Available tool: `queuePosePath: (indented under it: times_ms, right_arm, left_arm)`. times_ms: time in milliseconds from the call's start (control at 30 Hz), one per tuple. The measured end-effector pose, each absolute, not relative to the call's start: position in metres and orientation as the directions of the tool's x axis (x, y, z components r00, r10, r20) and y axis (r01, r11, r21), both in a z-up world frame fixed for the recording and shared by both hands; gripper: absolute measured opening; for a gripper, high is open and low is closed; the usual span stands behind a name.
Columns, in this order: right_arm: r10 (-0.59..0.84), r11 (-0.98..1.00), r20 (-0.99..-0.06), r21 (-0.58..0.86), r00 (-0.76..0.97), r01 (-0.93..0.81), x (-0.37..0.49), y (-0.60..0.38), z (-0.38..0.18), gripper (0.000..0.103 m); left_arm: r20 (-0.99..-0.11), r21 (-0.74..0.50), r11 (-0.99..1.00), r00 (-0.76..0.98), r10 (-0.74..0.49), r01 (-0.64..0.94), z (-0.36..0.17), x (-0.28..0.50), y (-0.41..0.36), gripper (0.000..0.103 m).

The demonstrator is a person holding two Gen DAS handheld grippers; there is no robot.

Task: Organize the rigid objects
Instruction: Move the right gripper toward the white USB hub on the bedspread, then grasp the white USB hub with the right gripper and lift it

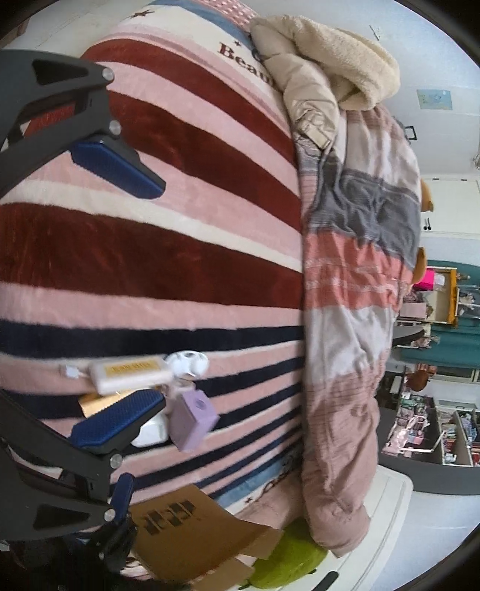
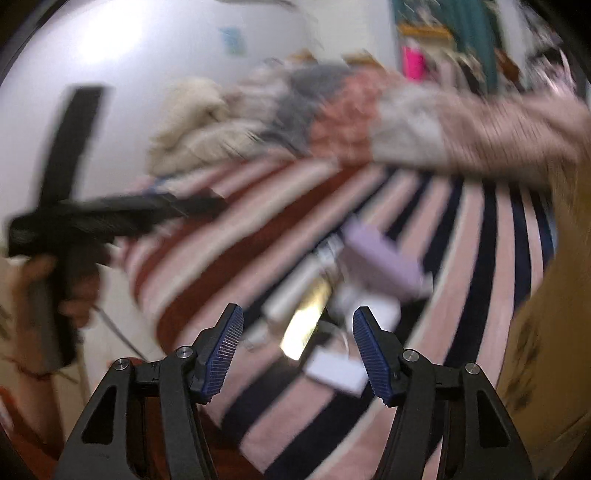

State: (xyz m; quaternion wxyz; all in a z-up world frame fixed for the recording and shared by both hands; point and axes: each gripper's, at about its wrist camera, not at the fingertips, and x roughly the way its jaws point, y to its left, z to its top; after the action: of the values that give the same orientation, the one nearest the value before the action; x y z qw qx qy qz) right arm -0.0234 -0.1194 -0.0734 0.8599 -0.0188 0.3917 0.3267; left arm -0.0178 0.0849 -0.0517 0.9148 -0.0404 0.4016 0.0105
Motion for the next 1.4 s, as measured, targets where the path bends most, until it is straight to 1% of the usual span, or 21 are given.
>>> queuePosePath:
  times_ms: [133, 200, 300, 467, 500, 533, 567, 733, 867, 1000, 1033, 1067, 1100, 1133, 1200, 1233, 1300, 1400]
  right_arm:
    - [0.405, 0.874, -0.792, 0.188, 0.457, -0.448, -0.022, -0.127, -0.122, 0.06]
    - [0.395, 0.885, -0.81, 0.209, 0.434, -0.416, -0.025, -0.129, -0.132, 0.06]
    - [0.382, 0.894, -0.806, 0.199, 0.451, -0.401, -0.026, -0.124, -0.136, 0.06]
    - [0.287, 0.927, -0.824, 0.11, 0.489, -0.357, -0.015, -0.109, -0.144, 0.06]
    - [0.275, 0.93, -0.823, 0.098, 0.496, -0.353, -0.015, -0.106, -0.143, 0.059]
    - [0.252, 0.933, -0.822, 0.066, 0.511, -0.353, -0.016, -0.103, -0.144, 0.052]
    - [0.236, 0.933, -0.821, 0.043, 0.52, -0.356, -0.016, -0.1, -0.143, 0.052]
    - [0.228, 0.92, -0.806, -0.004, 0.546, -0.391, -0.02, -0.11, -0.131, 0.052]
    - [0.208, 0.888, -0.765, -0.113, 0.609, -0.445, -0.029, -0.119, -0.111, 0.052]
    - [0.297, 0.837, -0.734, -0.108, 0.611, -0.536, -0.034, -0.122, -0.082, 0.05]
    - [0.316, 0.823, -0.721, -0.115, 0.617, -0.556, -0.035, -0.121, -0.073, 0.046]
    - [0.341, 0.804, -0.705, -0.125, 0.622, -0.581, -0.037, -0.12, -0.062, 0.026]
    - [0.351, 0.788, -0.702, -0.136, 0.619, -0.601, -0.036, -0.118, -0.054, 0.009]
    - [0.365, 0.771, -0.703, -0.139, 0.611, -0.621, -0.034, -0.116, -0.048, 0.008]
    - [0.391, 0.749, -0.708, -0.128, 0.589, -0.651, -0.029, -0.113, -0.039, 0.009]
    - [0.377, 0.73, -0.74, -0.132, 0.556, -0.671, -0.024, -0.109, -0.042, 0.009]
    - [0.358, 0.734, -0.774, -0.113, 0.522, -0.67, -0.017, -0.109, -0.055, 0.009]
    - [0.369, 0.738, -0.792, -0.068, 0.486, -0.671, -0.012, -0.111, -0.075, 0.009]
  left_arm:
    - [-0.73, -0.019, 0.998, 0.683, 0.026, -0.058, -0.065, -0.024, 0.09, 0.102]
    - [-0.729, -0.012, 0.999, 0.684, 0.023, -0.047, -0.069, -0.026, 0.091, 0.102]
    - [-0.74, -0.019, 0.999, 0.673, 0.007, -0.031, -0.072, -0.026, 0.092, 0.102]
    - [-0.734, -0.023, 1.0, 0.678, -0.018, 0.001, -0.07, -0.034, 0.09, 0.102]
    - [-0.735, -0.023, 1.0, 0.678, -0.02, 0.004, -0.069, -0.036, 0.09, 0.102]
    - [-0.737, -0.029, 1.0, 0.675, -0.028, 0.01, -0.068, -0.038, 0.09, 0.102]
    - [-0.74, -0.038, 0.999, 0.672, -0.039, 0.016, -0.067, -0.04, 0.09, 0.102]
    - [-0.74, -0.129, 0.989, 0.656, -0.148, 0.078, -0.062, -0.048, 0.088, 0.102]
    - [-0.729, -0.162, 0.975, 0.647, -0.223, 0.153, -0.053, -0.05, 0.076, 0.102]
    - [-0.703, -0.247, 0.925, 0.604, -0.376, 0.288, -0.031, -0.041, 0.057, 0.102]
    - [-0.698, -0.258, 0.912, 0.591, -0.404, 0.319, -0.025, -0.038, 0.053, 0.102]
    - [-0.693, -0.268, 0.898, 0.578, -0.431, 0.348, -0.02, -0.035, 0.047, 0.102]
    - [-0.692, -0.275, 0.886, 0.564, -0.452, 0.372, -0.014, -0.03, 0.042, 0.102]
    - [-0.694, -0.273, 0.879, 0.553, -0.461, 0.391, -0.008, -0.025, 0.036, 0.102]
    - [-0.705, -0.234, 0.89, 0.562, -0.433, 0.392, 0.0, -0.02, 0.029, 0.102]
    - [-0.711, -0.204, 0.9, 0.573, -0.408, 0.386, 0.001, -0.018, 0.026, 0.102]
    - [-0.722, -0.17, 0.911, 0.582, -0.375, 0.376, -0.001, -0.017, 0.024, 0.102]
    - [-0.742, -0.154, 0.923, 0.576, -0.344, 0.352, -0.01, -0.017, 0.026, 0.102]
